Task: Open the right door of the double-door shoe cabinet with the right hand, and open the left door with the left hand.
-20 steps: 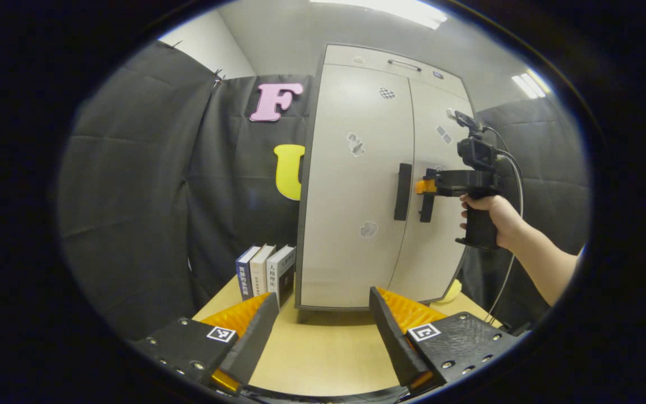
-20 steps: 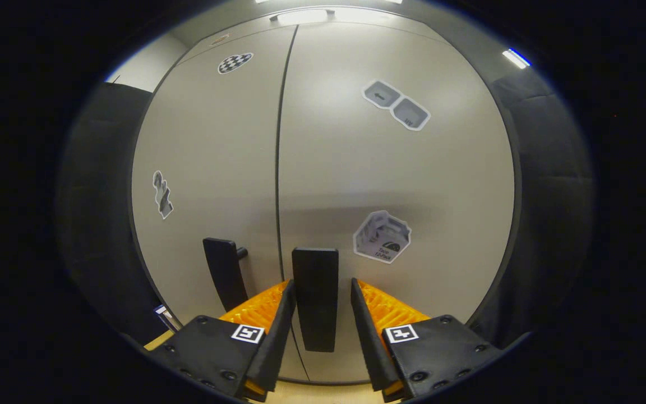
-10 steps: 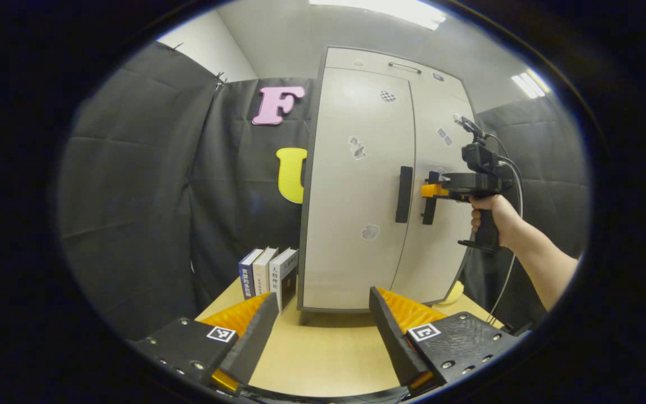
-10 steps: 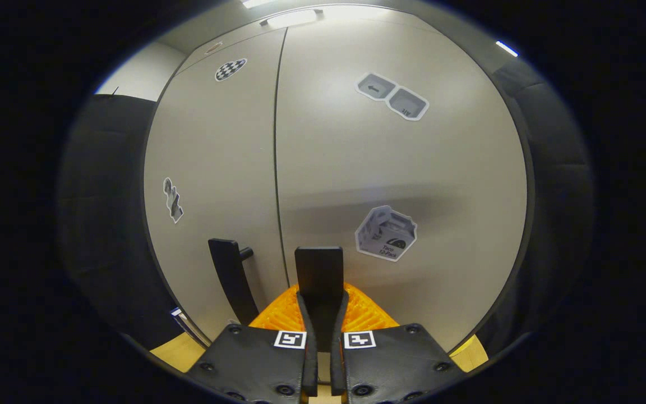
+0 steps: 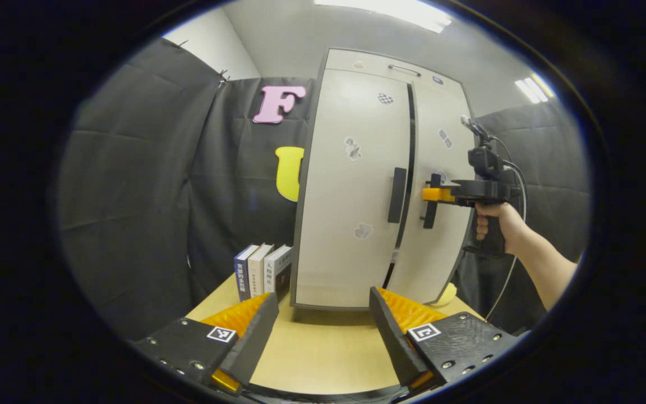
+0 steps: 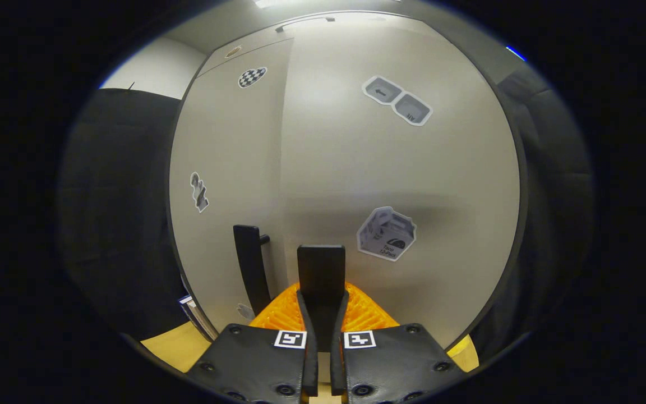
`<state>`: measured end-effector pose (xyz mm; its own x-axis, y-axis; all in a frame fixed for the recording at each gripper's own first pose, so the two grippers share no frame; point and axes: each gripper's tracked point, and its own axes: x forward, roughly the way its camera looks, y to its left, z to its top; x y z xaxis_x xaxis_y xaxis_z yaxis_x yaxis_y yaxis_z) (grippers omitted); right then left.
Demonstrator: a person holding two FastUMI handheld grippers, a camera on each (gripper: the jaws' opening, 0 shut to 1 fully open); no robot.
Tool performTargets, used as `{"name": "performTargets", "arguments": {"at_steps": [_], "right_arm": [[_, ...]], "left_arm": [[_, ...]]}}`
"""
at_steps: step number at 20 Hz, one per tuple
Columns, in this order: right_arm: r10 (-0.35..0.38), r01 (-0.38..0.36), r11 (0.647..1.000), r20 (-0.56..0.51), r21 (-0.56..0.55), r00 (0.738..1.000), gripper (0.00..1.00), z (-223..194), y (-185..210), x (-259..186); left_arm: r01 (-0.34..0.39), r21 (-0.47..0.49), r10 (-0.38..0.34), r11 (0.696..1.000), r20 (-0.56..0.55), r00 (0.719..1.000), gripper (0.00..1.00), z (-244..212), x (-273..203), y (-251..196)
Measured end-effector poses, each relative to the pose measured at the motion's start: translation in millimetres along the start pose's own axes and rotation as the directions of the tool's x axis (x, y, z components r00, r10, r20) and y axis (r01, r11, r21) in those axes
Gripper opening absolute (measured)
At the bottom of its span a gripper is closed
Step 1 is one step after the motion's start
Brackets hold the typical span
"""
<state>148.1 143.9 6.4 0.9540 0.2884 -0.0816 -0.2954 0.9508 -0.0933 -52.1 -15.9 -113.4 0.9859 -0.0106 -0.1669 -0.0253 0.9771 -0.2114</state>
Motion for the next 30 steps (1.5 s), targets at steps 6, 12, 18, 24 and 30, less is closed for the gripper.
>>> {"name": "performTargets", "arguments": {"at_steps": [6,12,18,24,30], "right_arm": [[0.051,-0.051,0.999,-0.007,-0.01,0.999,0.1,-3.9,-2.3,-33.4],[0.086,-0.086,0.996,-0.014,-0.003,0.996,0.1,-8.5,-11.5,-66.2],[0.111,-0.11,0.994,-0.021,0.012,0.994,0.1,-12.8,-31.2,-106.0],[0.079,-0.078,0.996,-0.022,0.036,0.997,0.1,-14.7,-52.6,-126.3],[-0.028,0.03,0.998,-0.026,0.061,0.999,0.09,-15.5,-78.2,-137.3]], "left_arm": [[0.017,-0.015,-0.017,1.0,-0.013,1.0,0.94,-2.1,-1.0,-3.4],[0.035,-0.002,-0.035,0.999,-0.032,0.999,0.95,-11.0,1.3,-10.9],[0.055,0.022,-0.054,0.998,-0.023,0.998,0.94,-3.1,3.9,-36.2],[0.111,-0.043,-0.113,0.993,-0.048,0.992,0.95,-9.0,15.4,-63.8],[0.166,-0.02,-0.167,0.986,-0.054,0.984,0.95,-9.0,26.2,-88.2]]}}
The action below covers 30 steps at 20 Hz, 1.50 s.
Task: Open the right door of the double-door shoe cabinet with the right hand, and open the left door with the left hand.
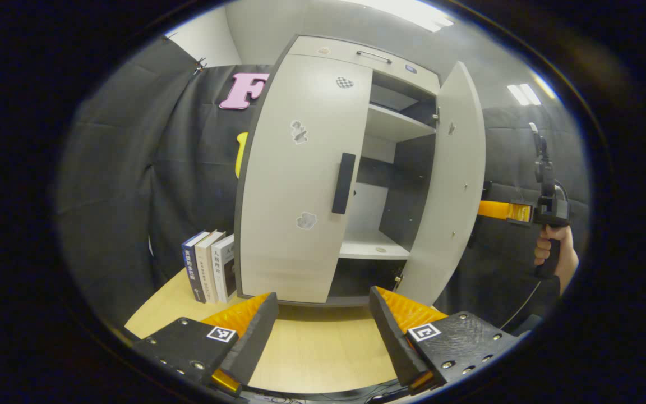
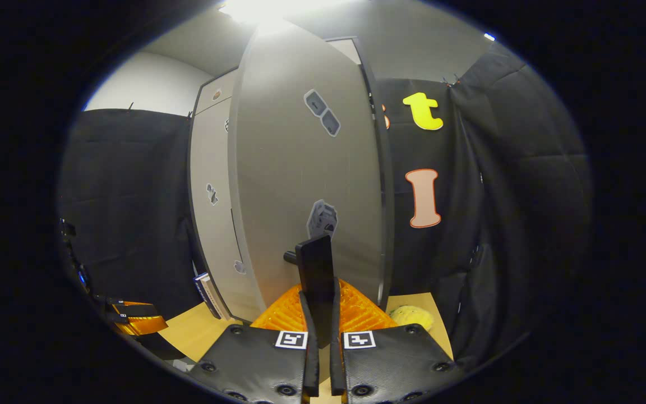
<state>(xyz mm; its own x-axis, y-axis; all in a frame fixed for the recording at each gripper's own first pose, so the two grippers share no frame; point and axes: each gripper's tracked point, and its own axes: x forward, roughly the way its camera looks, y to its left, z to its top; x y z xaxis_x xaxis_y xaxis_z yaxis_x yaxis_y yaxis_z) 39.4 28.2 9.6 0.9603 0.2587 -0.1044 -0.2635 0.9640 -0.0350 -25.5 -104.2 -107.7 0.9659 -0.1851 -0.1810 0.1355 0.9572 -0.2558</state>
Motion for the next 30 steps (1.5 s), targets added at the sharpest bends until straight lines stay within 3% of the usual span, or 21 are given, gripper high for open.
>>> {"name": "performTargets", "arguments": {"at_steps": [1,6,10,11,13,19,26,30], "right_arm": [[-0.026,0.026,1.0,0.004,-0.015,1.0,0.06,1.2,-5.4,0.1],[-0.189,0.186,0.978,-0.026,-0.091,0.982,0.08,-5.8,-51.7,-13.0],[-0.135,0.135,0.991,-0.064,0.005,0.989,0.05,-16.2,-35.3,-14.9],[-0.134,0.136,0.99,-0.069,0.023,0.989,0.0,-16.7,-34.9,-16.7],[-0.133,0.137,0.987,-0.052,0.081,0.99,0.07,-10.4,-30.9,-16.2],[-0.117,0.122,0.984,-0.045,0.13,0.992,0.08,-12.0,-28.3,-13.9],[-0.201,0.208,0.97,-0.065,0.127,0.977,0.02,-17.3,-39.7,-20.1],[-0.289,0.296,0.945,-0.068,0.138,0.955,0.02,-28.9,-57.1,-51.6]], "left_arm": [[0.007,0.003,-0.007,1.0,0.002,1.0,0.95,0.6,2.2,-3.3],[0.045,-0.005,-0.046,0.999,-0.015,0.999,0.94,-4.6,13.7,-19.2],[0.065,-0.007,-0.065,0.998,-0.03,0.997,0.95,-8.1,23.2,-26.7],[0.071,-0.009,-0.071,0.997,-0.031,0.997,0.94,-8.4,25.6,-31.0],[0.08,-0.011,-0.081,0.997,-0.031,0.996,0.94,-8.5,26.6,-31.7],[0.089,-0.012,-0.089,0.996,-0.042,0.995,0.95,-10.2,33.5,-28.9],[0.09,0.016,-0.089,0.996,-0.036,0.995,0.94,-2.7,49.4,-2.7],[0.102,0.057,-0.103,0.993,0.011,0.995,0.95,23.3,69.8,9.5]]}}
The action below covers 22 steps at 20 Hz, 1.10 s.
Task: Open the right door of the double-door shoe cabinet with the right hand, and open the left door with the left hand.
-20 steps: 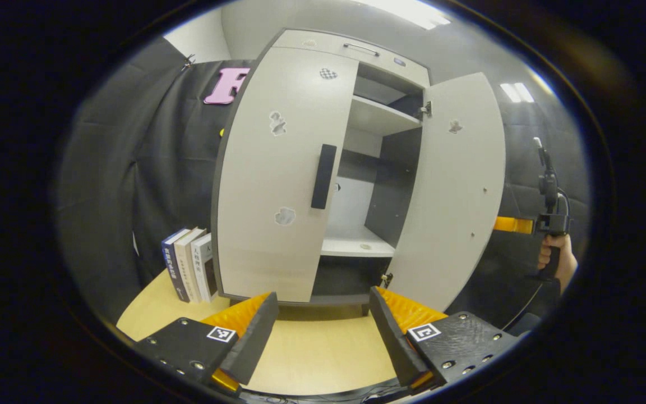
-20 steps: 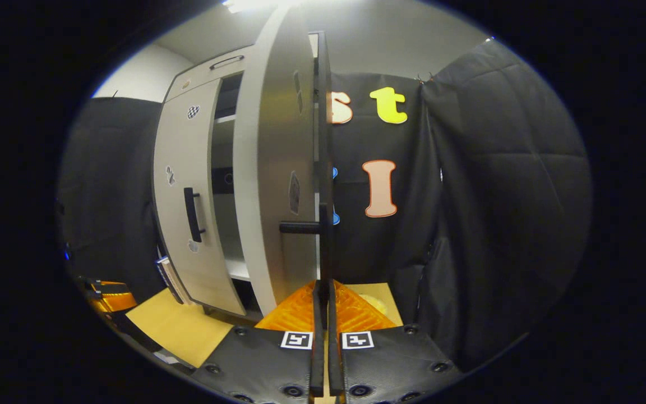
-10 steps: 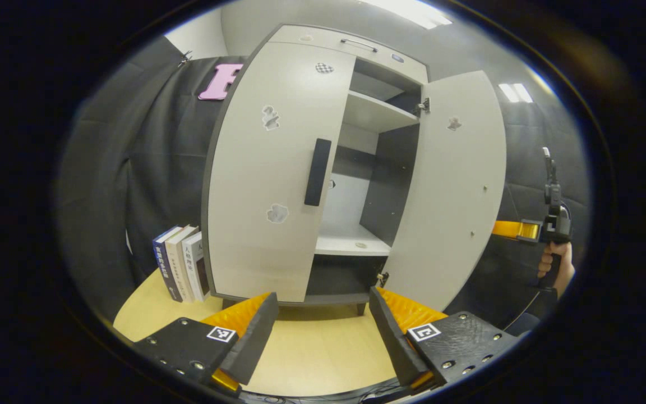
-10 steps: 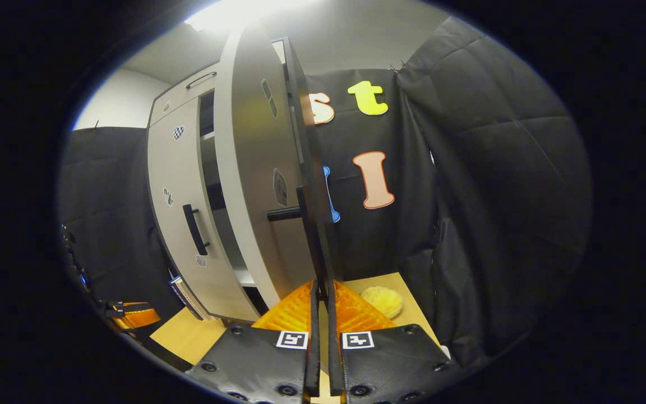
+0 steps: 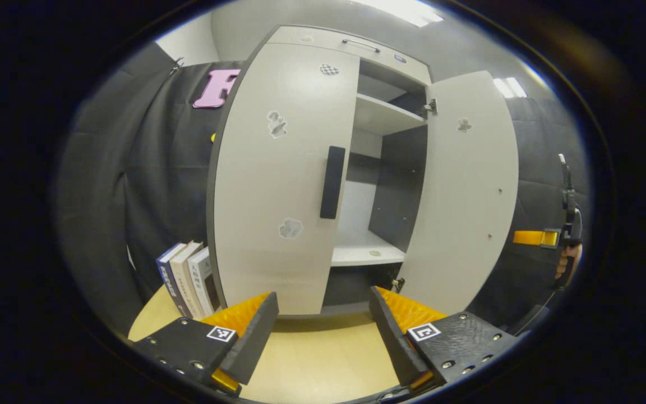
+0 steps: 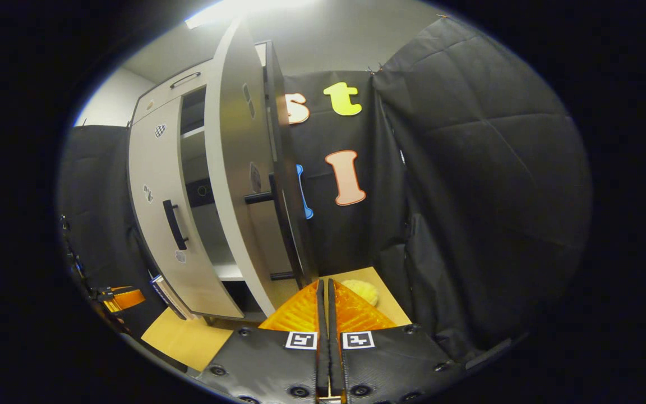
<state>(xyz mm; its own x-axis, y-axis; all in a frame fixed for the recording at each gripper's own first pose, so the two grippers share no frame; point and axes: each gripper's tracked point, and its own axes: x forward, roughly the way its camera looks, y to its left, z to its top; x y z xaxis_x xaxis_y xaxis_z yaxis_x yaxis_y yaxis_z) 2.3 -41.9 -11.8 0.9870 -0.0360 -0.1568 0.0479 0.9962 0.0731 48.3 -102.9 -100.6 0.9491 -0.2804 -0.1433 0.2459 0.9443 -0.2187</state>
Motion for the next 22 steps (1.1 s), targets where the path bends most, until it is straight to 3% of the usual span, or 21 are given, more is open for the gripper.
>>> {"name": "performTargets", "arguments": {"at_steps": [4,7,8,13,16,17,18,22], "right_arm": [[-0.086,0.086,0.996,0.017,0.005,0.996,0.02,-0.7,-21.9,-22.2],[-0.192,0.192,0.981,-0.009,-0.005,0.981,0.02,-10.8,-40.4,-53.9],[-0.205,0.205,0.979,-0.002,-0.001,0.979,0.02,-15.5,-48.7,-38.3],[-0.31,0.31,0.951,0.004,0.003,0.951,0.0,-15.9,-69.1,-73.8],[-0.325,0.324,0.946,0.026,0.031,0.945,0.02,-0.1,-77.4,-72.6],[-0.314,0.313,0.949,0.031,0.036,0.949,0.12,6.9,-79.8,-68.8],[-0.308,0.307,0.951,0.039,0.035,0.951,0.1,11.8,-81.5,-64.3],[-0.328,0.33,0.944,0.118,0.003,0.937,0.77,38.2,-103.8,-35.2]], "left_arm": [[0.011,0.048,-0.015,0.999,0.098,0.995,0.95,49.9,30.9,5.4],[-0.007,0.034,0.002,0.999,0.139,0.99,0.95,78.4,64.5,10.4],[-0.014,0.033,0.009,0.999,0.155,0.988,0.95,88.4,74.1,11.3],[-0.005,0.065,-0.007,0.998,0.186,0.982,0.94,122.0,118.7,-0.2],[-0.016,0.084,0.001,0.996,0.183,0.983,0.94,131.1,140.1,-7.1],[-0.028,0.086,0.012,0.996,0.184,0.983,0.95,132.8,147.1,-8.8],[-0.039,0.087,0.022,0.995,0.188,0.982,0.95,135.8,152.5,-9.7],[-0.105,0.109,0.083,0.988,0.187,0.979,0.95,140.2,171.0,-11.7]]}}
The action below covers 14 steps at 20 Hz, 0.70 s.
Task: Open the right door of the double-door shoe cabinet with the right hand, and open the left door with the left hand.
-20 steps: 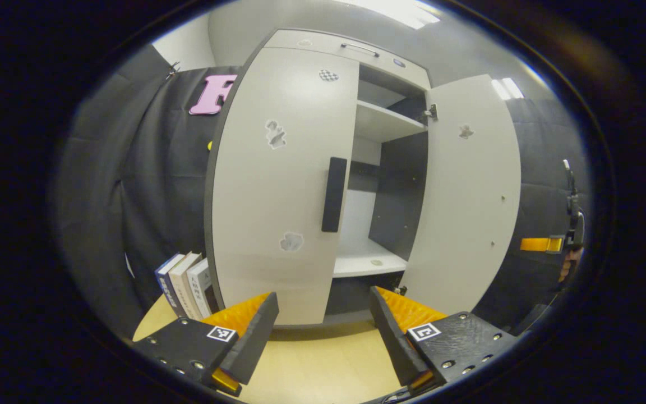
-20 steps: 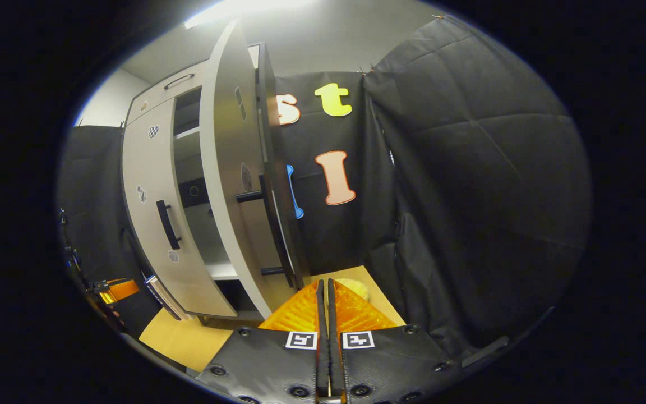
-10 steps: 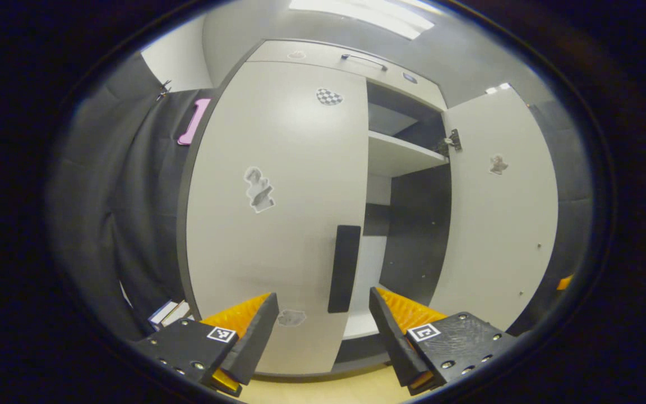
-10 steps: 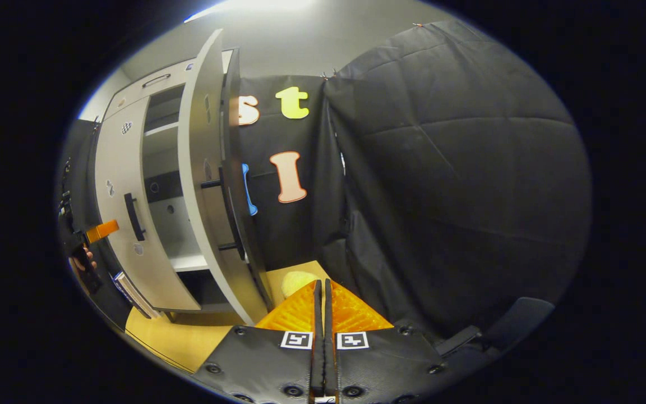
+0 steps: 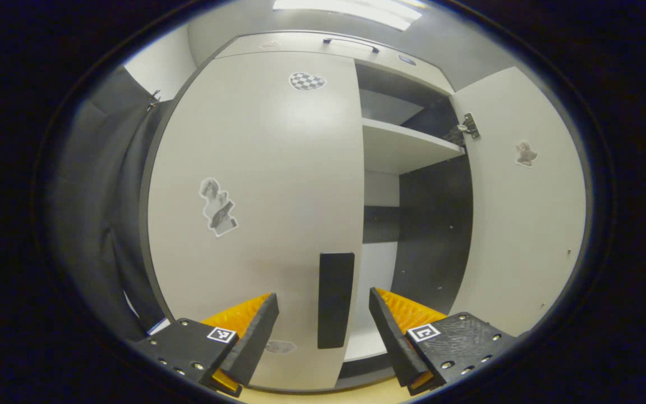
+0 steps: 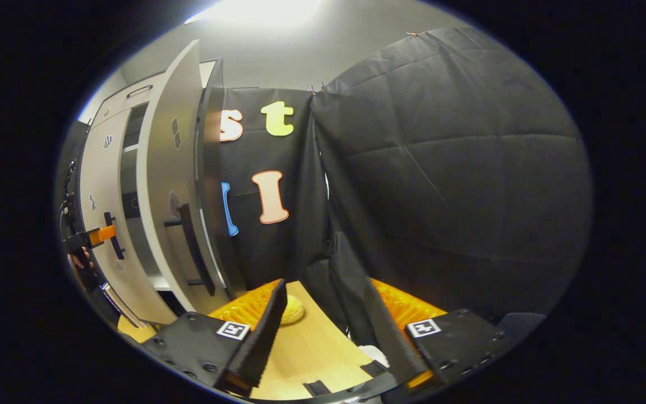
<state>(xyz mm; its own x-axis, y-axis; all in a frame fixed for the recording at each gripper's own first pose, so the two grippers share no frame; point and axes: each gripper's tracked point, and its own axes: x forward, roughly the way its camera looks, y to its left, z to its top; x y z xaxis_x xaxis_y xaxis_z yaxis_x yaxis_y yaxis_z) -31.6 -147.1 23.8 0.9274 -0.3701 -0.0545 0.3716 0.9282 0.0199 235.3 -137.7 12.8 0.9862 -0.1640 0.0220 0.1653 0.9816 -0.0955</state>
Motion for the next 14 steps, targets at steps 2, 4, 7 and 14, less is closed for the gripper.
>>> {"name": "performTargets", "arguments": {"at_steps": [2,4,7,14], "right_arm": [[0.015,-0.015,1.0,0.008,0.015,1.0,0.94,0.5,3.3,17.3],[0.04,-0.04,0.999,0.001,0.024,0.999,0.97,-5.4,6.0,31.2],[0.064,-0.063,0.998,-0.037,0.031,0.997,0.92,-20.7,2.1,53.5],[0.127,-0.12,0.989,-0.079,0.087,0.989,0.98,-32.4,2.5,93.7]], "left_arm": [[-0.022,0.042,0.023,0.999,-0.018,1.0,0.92,-1.7,6.1,-4.2],[-0.048,0.066,0.05,0.997,-0.036,0.998,0.94,-8.2,12.4,-5.5],[-0.068,0.034,0.07,0.997,-0.06,0.996,0.62,-16.4,18.1,-4.9],[-0.116,0.019,0.117,0.993,-0.074,0.99,0.29,-21.9,20.8,-5.7]]}}
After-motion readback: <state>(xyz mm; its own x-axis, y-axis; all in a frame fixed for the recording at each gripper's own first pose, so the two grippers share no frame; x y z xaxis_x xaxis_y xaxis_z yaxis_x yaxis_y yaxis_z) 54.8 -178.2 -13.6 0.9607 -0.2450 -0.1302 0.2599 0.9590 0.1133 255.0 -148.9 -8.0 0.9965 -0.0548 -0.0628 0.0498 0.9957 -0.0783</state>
